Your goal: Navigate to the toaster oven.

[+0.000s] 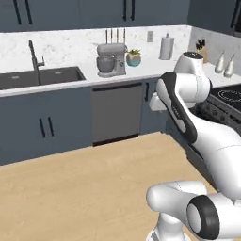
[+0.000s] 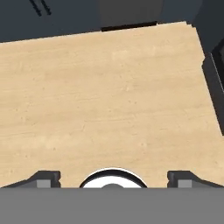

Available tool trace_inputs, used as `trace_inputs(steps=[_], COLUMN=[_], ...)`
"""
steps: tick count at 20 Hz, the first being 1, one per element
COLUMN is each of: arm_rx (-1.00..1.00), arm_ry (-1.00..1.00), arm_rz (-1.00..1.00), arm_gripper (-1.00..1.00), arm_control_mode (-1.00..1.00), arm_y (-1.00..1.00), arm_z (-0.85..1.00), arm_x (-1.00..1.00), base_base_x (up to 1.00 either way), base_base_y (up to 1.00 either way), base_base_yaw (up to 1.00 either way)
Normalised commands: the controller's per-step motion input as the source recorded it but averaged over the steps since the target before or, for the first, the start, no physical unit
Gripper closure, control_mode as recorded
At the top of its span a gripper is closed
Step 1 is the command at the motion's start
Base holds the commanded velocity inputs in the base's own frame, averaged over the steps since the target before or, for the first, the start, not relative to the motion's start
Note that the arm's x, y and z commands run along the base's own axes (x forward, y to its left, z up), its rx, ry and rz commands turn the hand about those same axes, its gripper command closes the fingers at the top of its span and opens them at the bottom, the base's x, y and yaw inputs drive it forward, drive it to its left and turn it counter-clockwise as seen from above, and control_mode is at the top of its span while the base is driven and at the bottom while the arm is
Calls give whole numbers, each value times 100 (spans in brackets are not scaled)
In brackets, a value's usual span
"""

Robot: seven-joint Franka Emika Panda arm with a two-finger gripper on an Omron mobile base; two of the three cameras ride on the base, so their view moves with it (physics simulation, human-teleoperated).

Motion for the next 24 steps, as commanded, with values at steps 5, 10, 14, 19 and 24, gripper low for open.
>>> trace_inputs(steps=[5, 10, 14, 19, 24], arm_rx=[0, 0, 0, 0, 0], arm_ry=[0, 0, 0, 0, 0], arm_rz=[0, 0, 0, 0, 0], arm_gripper=[-100, -100, -100, -100, -100], arm_control_mode=[100, 100, 100, 100, 100], arm_y=[0, 0, 0, 0, 0], arm_z=[0, 0, 0, 0, 0], arm_x=[0, 0, 0, 0, 0], base_base_x=[10, 40, 90, 100, 100], base_base_y=[72, 59, 13, 13, 68], base_base_yaw=[61, 55, 36, 18, 3])
